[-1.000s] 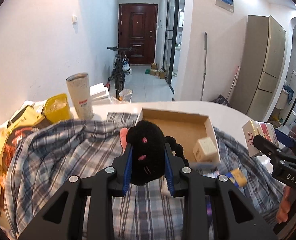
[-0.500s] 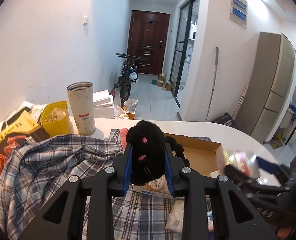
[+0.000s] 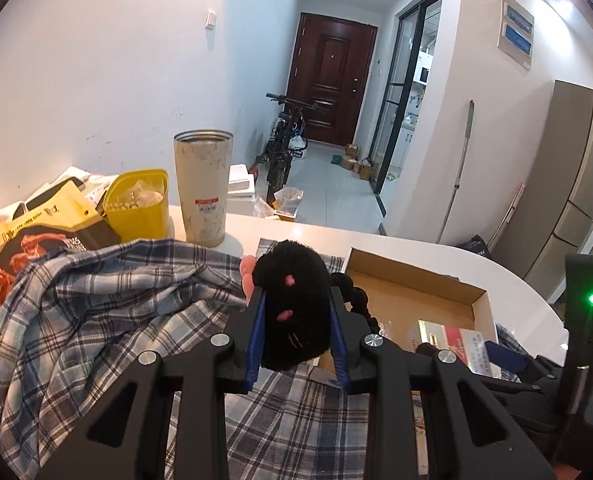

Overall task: Organize objects
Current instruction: 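Lower the Liqun pack into the cardboard box and open the right gripper, then lower the black plush toy into the cardboard box and open the left gripper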

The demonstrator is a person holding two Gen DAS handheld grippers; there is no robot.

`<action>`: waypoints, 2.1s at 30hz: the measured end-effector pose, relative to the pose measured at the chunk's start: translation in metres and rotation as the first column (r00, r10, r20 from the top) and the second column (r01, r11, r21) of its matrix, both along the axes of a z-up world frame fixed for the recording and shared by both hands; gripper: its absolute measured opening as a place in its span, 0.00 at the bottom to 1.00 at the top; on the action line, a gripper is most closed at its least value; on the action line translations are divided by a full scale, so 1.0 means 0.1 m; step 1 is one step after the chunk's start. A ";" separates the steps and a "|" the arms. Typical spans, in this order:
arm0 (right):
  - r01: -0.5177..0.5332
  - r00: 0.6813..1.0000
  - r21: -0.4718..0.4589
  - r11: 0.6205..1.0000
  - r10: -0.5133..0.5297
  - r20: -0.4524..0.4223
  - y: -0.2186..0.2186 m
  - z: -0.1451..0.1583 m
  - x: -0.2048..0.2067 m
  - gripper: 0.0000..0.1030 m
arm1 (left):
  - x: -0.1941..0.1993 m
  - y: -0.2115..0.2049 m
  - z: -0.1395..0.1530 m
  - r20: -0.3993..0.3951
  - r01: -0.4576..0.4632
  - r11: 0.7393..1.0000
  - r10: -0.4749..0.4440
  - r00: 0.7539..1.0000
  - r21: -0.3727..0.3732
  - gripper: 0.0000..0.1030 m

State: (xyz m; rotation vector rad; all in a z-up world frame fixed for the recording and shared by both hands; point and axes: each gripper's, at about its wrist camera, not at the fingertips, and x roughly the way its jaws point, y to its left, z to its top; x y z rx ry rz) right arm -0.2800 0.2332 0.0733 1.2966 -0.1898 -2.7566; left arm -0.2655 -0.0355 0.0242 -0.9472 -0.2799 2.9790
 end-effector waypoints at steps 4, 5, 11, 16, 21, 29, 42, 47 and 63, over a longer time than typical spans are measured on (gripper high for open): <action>0.006 1.000 -0.030 1.000 -0.006 0.020 0.02 -0.11 -0.08 0.88 | -0.02 0.01 -0.06 0.015 -0.001 1.000 0.001 1.000 0.001 0.30; 0.009 1.000 -0.036 0.999 -0.008 0.028 0.04 -0.14 -0.09 0.88 | -0.02 0.02 -0.07 0.018 0.001 1.000 -0.001 1.000 0.002 0.30; 0.037 0.998 -0.057 0.998 -0.034 0.056 0.15 -0.28 -0.17 0.88 | -0.02 0.04 -0.12 0.028 0.003 1.000 -0.003 1.000 0.007 0.30; 0.055 0.997 -0.048 0.997 -0.053 0.052 0.20 -0.34 -0.22 0.88 | -0.03 0.06 -0.15 0.039 0.009 1.000 -0.009 0.999 0.006 0.30; 0.050 0.998 -0.040 0.998 -0.048 0.047 0.20 -0.34 -0.23 0.88 | -0.03 0.08 -0.15 0.043 0.019 1.000 -0.019 0.999 0.008 0.30; 0.049 0.997 -0.016 0.999 -0.048 0.061 0.16 -0.35 -0.23 0.89 | -0.02 0.08 -0.15 0.042 0.022 1.000 -0.023 0.999 0.015 0.30; 0.026 0.999 0.007 1.000 -0.026 0.042 0.11 -0.28 -0.20 0.89 | 0.02 0.09 -0.11 0.034 0.033 0.999 -0.034 0.999 0.021 0.30; 0.025 1.000 -0.009 1.000 -0.025 0.007 0.16 -0.12 -0.13 0.89 | 0.03 0.10 -0.10 0.030 0.035 0.999 -0.035 0.999 0.015 0.30; 0.033 0.987 0.100 0.994 -0.017 -0.157 0.68 0.39 0.11 0.95 | -0.16 0.63 0.05 0.043 0.109 0.991 -0.106 0.993 -0.077 0.30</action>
